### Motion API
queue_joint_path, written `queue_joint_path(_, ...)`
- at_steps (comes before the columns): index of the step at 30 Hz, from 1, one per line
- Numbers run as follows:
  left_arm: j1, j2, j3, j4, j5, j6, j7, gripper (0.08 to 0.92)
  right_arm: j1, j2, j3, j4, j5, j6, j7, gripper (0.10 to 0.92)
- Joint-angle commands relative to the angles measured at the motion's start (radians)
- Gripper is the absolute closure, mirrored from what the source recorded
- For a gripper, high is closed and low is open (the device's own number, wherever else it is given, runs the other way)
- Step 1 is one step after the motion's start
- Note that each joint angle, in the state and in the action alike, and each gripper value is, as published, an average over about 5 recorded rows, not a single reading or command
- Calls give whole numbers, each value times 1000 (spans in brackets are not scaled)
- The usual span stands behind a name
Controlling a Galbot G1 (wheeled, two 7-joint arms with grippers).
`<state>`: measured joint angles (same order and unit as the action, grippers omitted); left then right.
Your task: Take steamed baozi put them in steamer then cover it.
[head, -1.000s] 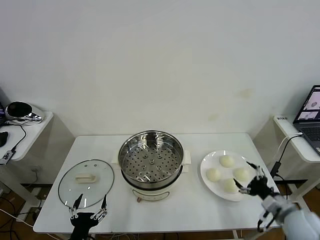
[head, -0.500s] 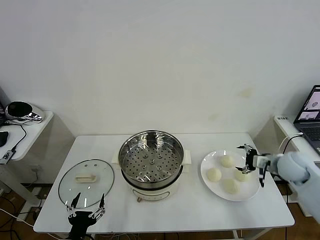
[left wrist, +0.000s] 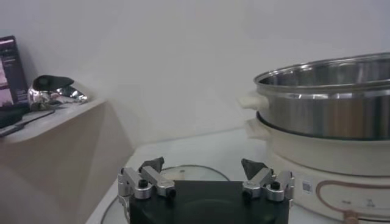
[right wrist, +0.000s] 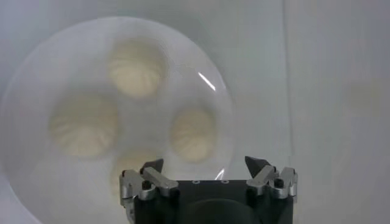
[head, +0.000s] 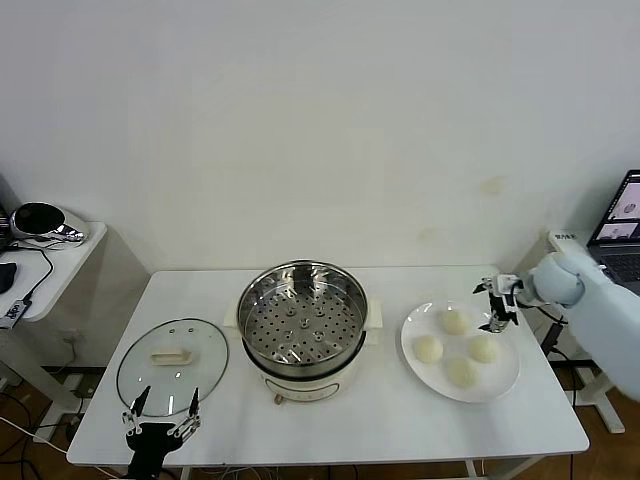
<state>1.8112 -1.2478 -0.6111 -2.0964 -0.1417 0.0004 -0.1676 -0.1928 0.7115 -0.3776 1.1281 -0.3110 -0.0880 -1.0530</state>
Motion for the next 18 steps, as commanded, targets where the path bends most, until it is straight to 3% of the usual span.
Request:
queue_joint_path(1, 9, 3, -17, 1, 1, -5, 0, 177, 133, 146, -125, -233, -50, 56, -84, 203)
queue_joint_path(18, 9, 3, -27, -1, 0, -11, 3, 177, 97, 240, -88, -332, -127, 72, -24, 203)
